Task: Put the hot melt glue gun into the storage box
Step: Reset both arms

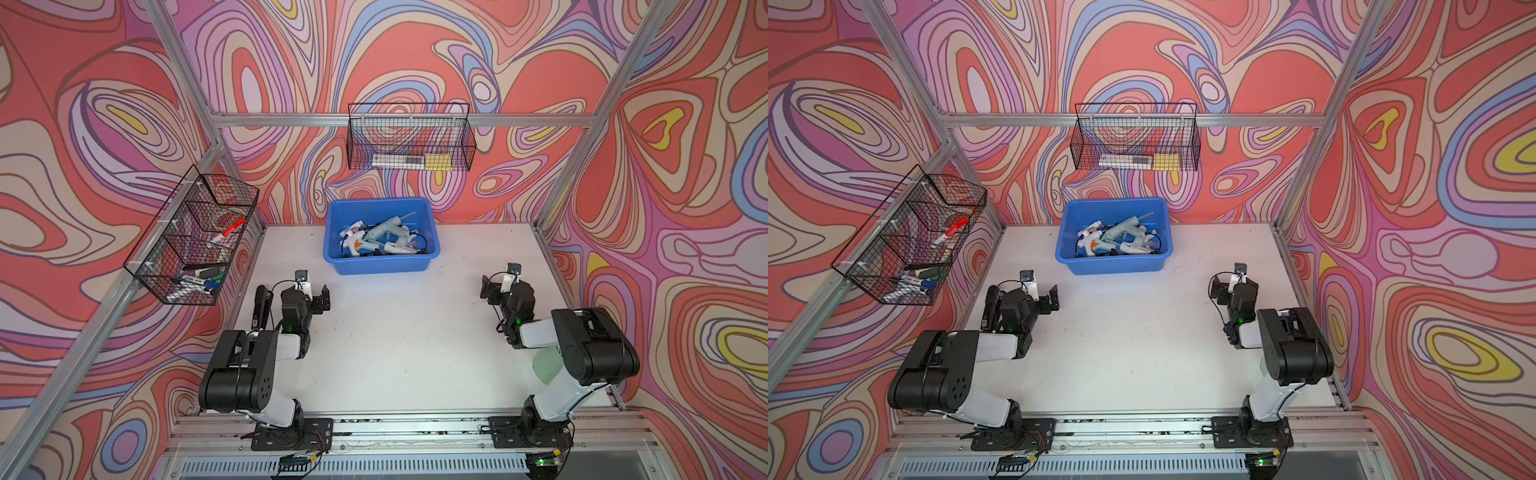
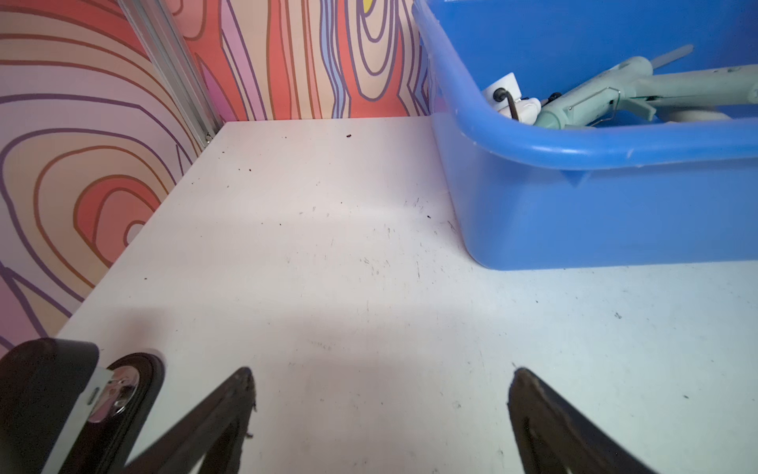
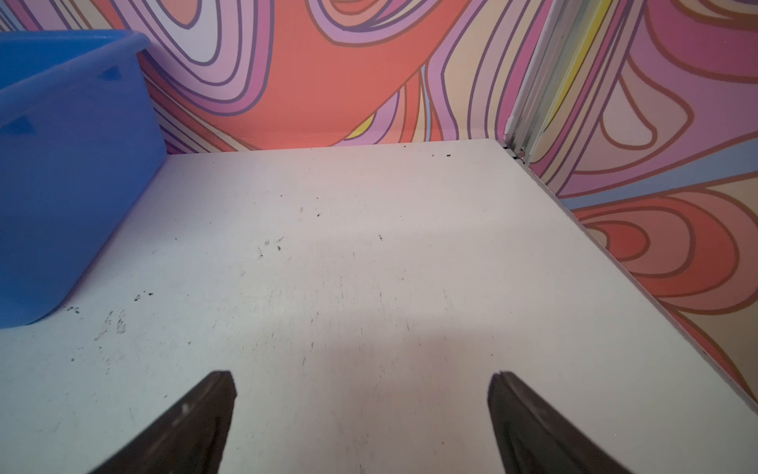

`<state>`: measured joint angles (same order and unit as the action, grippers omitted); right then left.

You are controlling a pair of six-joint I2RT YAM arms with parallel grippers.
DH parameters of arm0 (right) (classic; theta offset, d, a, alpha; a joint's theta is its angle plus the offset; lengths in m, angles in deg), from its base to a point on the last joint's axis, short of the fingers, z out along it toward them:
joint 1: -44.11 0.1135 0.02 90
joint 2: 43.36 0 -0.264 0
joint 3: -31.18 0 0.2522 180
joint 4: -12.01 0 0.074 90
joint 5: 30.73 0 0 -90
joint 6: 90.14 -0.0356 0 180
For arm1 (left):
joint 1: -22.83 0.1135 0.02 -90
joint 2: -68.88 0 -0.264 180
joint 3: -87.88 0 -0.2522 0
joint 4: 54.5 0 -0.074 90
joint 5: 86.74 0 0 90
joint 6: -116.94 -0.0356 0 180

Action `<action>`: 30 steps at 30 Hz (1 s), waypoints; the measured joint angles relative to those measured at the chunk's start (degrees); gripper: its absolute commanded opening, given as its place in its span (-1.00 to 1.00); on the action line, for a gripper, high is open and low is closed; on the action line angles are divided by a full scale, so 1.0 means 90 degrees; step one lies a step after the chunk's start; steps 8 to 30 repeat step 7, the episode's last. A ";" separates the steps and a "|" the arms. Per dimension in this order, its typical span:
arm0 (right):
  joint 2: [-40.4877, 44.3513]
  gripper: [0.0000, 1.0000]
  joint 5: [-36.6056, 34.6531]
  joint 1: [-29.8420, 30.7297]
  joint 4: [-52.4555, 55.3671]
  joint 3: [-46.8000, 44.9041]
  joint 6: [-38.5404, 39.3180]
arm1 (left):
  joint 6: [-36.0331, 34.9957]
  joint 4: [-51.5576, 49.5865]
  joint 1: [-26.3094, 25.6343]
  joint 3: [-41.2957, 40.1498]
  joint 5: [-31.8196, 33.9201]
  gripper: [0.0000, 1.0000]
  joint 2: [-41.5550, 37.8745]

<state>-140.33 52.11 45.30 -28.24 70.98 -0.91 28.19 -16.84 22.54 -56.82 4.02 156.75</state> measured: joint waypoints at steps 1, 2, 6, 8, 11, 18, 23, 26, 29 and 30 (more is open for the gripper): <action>0.0000 0.97 0.0010 0.0000 0.0000 0.0002 -0.0002 | 0.0000 -0.0012 0.0000 0.0000 -0.0027 0.98 0.0000; 0.0000 0.96 0.0017 0.0000 0.0002 0.0002 -0.0005 | 0.0000 -0.0036 0.0000 0.0002 -0.0049 0.99 0.0000; 0.0000 0.96 0.0027 0.0000 0.0002 0.0002 -0.0024 | 0.0000 -0.0087 0.0000 0.0002 -0.0070 0.98 0.0000; 0.0000 0.96 0.0036 0.0000 0.0000 0.0002 -0.0024 | 0.0002 -0.0097 0.0000 0.0002 -0.0068 0.98 0.0000; 0.0000 0.96 0.0036 0.0000 0.0000 0.0002 -0.0024 | 0.0002 -0.0097 0.0000 0.0002 -0.0068 0.98 0.0000; 0.0000 0.96 0.0036 0.0000 0.0000 0.0002 -0.0024 | 0.0002 -0.0097 0.0000 0.0002 -0.0068 0.98 0.0000; 0.0000 0.96 0.0036 0.0000 0.0000 0.0002 -0.0024 | 0.0002 -0.0097 0.0000 0.0002 -0.0068 0.98 0.0000; 0.0000 0.96 0.0036 0.0000 0.0000 0.0002 -0.0024 | 0.0002 -0.0097 0.0000 0.0002 -0.0068 0.98 0.0000; 0.0000 0.96 0.0036 0.0000 0.0000 0.0002 -0.0024 | 0.0002 -0.0097 0.0000 0.0002 -0.0068 0.98 0.0000; 0.0000 0.96 0.0036 0.0000 0.0000 0.0002 -0.0024 | 0.0002 -0.0097 0.0000 0.0002 -0.0068 0.98 0.0000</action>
